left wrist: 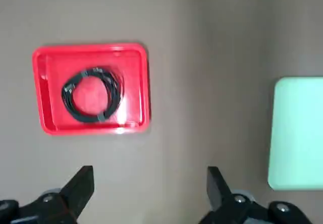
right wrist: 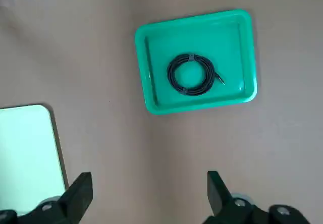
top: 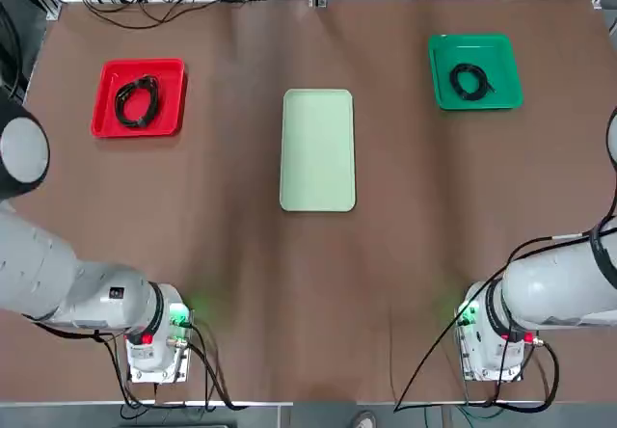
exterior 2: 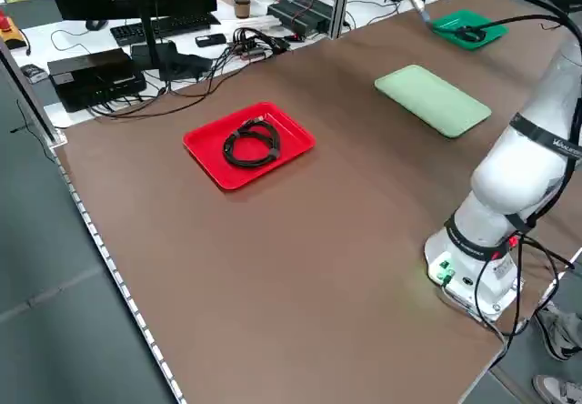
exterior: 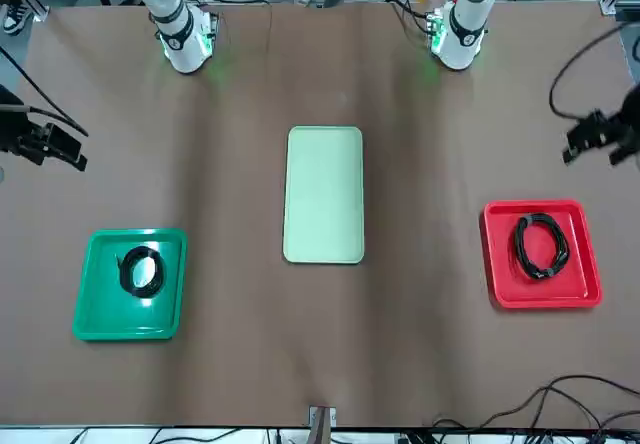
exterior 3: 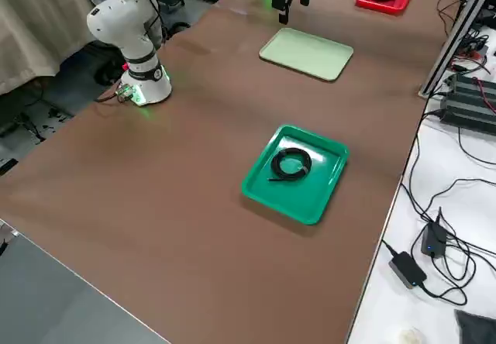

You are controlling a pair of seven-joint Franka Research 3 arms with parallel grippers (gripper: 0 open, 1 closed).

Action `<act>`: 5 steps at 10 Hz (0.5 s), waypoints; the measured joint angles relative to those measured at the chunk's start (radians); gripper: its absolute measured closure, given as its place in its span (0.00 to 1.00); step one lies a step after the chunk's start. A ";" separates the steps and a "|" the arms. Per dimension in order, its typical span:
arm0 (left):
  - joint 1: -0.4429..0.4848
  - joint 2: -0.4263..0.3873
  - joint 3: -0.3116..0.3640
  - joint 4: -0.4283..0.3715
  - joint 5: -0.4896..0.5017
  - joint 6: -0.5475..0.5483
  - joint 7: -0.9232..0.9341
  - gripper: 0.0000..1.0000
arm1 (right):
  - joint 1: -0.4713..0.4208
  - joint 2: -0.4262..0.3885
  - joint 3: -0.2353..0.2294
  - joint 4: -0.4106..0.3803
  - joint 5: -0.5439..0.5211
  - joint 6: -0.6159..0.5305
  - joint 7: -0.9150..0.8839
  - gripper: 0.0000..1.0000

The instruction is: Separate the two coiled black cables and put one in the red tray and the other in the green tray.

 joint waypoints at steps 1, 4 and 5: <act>0.001 -0.006 -0.013 -0.001 0.000 -0.025 -0.011 0.08 | 0.000 0.000 0.000 0.000 -0.001 -0.002 -0.002 0.00; 0.020 0.002 -0.016 -0.013 0.031 -0.030 -0.013 0.00 | 0.001 -0.001 0.007 0.000 -0.056 -0.002 -0.005 0.00; 0.023 0.002 -0.016 -0.015 0.041 -0.025 -0.013 0.00 | 0.001 -0.001 0.009 0.000 -0.057 -0.002 -0.005 0.00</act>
